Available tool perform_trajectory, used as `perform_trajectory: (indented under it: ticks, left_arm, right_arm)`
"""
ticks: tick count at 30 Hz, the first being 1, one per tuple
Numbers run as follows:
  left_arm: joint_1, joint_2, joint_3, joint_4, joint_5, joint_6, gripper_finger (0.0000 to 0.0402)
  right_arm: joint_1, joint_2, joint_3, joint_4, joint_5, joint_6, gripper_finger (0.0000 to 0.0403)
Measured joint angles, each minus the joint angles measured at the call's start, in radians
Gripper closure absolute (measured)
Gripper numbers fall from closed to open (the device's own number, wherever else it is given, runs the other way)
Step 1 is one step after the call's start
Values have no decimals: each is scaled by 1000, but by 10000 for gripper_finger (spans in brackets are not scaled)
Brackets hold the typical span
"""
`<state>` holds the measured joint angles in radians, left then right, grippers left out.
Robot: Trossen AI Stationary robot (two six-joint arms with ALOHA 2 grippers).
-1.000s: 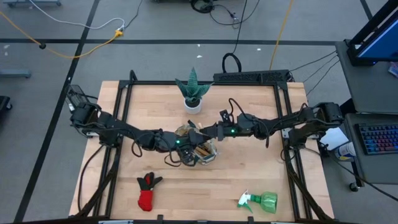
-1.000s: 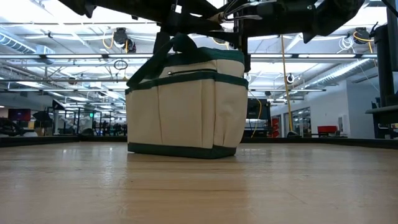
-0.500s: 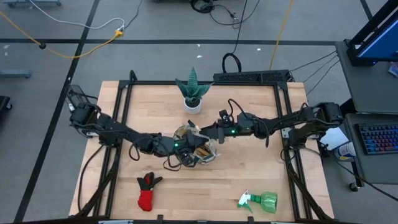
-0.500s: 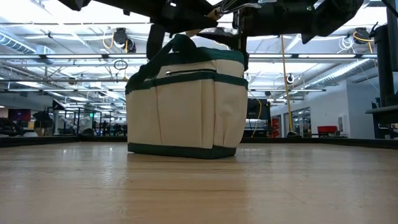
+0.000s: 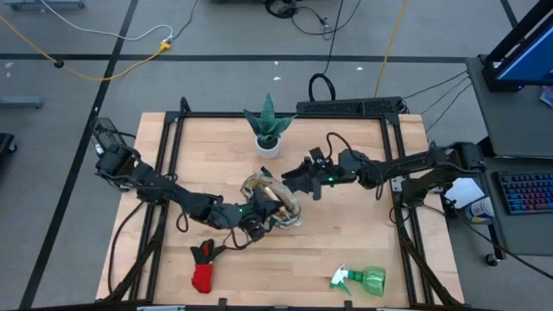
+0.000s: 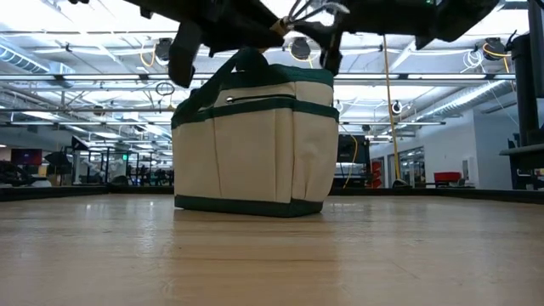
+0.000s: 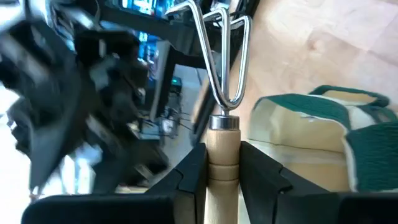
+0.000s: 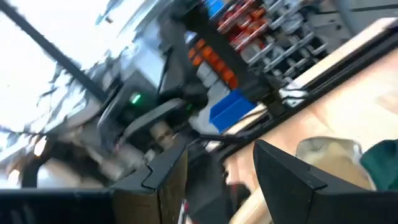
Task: Pick & Place Garden tools in Gardening bag
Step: Put the hand rake into the gardening bag
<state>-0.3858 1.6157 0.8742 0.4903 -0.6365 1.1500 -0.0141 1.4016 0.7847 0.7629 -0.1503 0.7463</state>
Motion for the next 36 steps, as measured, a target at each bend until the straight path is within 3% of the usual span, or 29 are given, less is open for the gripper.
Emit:
perform_trajectory:
  ticks: [5,11,17,23,31,36]
  left_arm:
    - [0,-6,0,-76,-13,-126,328]
    - [6,-33,0,-158,-37,-226,324]
    - [10,-76,1,-260,20,-354,324]
    - [27,-118,0,-404,65,-455,326]
    - [64,-120,1,-470,160,-528,322]
    - [78,-119,1,-481,192,-553,328]
  right_arm:
    - [14,-91,-44,-50,-71,-96,227]
    - [41,-205,-147,-144,-59,-163,233]
    - [43,-297,-272,-147,-57,-164,250]
    - [43,-357,-380,-147,-57,-164,294]
    - [48,-367,-437,-124,-56,-189,392]
    - [77,-367,-438,-111,-55,-269,394]
